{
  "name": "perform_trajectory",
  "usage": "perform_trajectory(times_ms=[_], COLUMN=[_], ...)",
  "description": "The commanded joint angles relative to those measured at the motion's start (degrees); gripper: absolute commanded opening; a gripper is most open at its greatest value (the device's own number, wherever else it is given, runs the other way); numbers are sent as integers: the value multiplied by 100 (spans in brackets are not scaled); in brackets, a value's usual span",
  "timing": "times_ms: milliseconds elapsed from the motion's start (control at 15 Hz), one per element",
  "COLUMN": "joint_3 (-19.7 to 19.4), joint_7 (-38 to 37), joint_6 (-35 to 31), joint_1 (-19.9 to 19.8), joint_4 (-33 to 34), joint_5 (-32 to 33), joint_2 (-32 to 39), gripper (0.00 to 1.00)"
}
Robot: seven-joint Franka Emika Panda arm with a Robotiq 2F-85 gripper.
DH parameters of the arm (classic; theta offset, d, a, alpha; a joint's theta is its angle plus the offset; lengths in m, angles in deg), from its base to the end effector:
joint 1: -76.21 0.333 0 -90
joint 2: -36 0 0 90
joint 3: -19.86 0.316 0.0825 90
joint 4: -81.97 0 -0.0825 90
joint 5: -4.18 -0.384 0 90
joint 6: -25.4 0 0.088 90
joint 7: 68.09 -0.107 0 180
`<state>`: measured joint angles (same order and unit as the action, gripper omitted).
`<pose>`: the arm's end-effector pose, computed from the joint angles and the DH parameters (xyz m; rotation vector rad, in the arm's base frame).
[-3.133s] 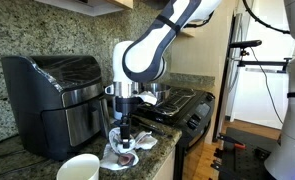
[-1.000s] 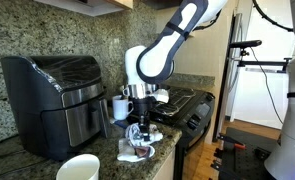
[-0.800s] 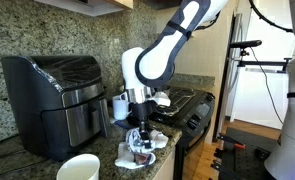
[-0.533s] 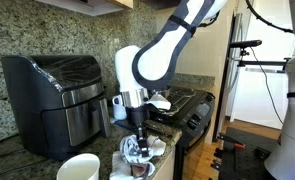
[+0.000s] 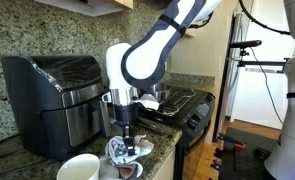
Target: Use the towel to wipe the countertop
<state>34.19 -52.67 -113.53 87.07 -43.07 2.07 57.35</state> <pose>0.4950 0.2351 0.2119 -2.8645 -0.9947 0.1963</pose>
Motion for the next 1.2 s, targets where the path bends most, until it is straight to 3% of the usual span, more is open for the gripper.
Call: perform_trajectory(times_ms=[0,533,667,1133], joint_3=[-241,-836,-824,-245], joint_7=[-201,-750,-740,-158], joint_6=[-281,-490,-404,-304], joint_1=[-102,-257,-256,-222], joint_4=[141,-441,-578,-881], joint_5=[125,445,471,232], joint_2=[132,-171,-240,-411], gripper=[5,5,5,5])
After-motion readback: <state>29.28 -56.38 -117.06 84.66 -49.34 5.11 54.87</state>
